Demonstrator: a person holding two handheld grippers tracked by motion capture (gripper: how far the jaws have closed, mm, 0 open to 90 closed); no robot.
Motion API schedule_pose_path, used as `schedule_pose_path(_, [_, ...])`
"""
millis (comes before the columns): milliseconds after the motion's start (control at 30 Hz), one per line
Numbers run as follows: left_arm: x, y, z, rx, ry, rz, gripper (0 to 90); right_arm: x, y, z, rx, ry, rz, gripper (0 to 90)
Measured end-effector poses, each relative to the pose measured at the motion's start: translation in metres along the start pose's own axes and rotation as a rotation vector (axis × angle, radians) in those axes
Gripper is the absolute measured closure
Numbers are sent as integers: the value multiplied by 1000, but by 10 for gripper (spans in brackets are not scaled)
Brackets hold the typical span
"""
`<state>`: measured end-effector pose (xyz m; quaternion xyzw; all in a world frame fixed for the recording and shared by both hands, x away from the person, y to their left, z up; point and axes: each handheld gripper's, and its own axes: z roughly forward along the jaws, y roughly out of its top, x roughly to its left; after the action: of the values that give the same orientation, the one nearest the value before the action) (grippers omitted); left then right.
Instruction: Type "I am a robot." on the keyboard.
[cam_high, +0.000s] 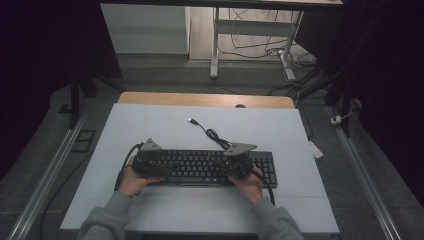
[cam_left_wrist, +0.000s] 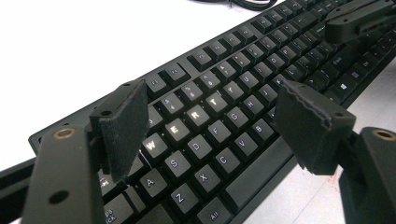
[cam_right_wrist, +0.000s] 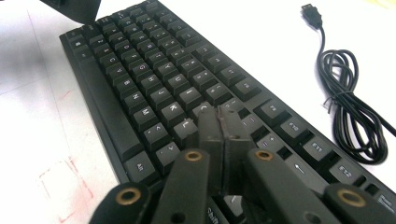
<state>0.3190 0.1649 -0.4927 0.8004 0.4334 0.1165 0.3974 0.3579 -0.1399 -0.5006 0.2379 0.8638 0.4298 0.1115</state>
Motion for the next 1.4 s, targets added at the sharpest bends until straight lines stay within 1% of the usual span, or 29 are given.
schedule_pose_path(267, [0,0,0,6,2,3,262,3,7,12,7,-1,-11,895])
schedule_pose_path(433, [0,0,1,6,2,4,262,3,11,22,17,-3,-9,895])
schedule_pose_path(667, [-1,0,1,11,0,7,261,3,13,32,35,-4,-2,895])
schedule_pose_path(733, [-1,0,2,12,0,7,261,3,14,35,31,0,1,894])
schedule_pose_path(900, [-1,0,2,13,1,7,261,4,15,40,49,-9,-2,894])
schedule_pose_path(1067, [-1,0,2,12,3,9,261,4,15,44,62,-10,-2,894])
schedule_pose_path(1400, [-1,0,2,15,3,13,261,4,14,46,71,-13,4,895])
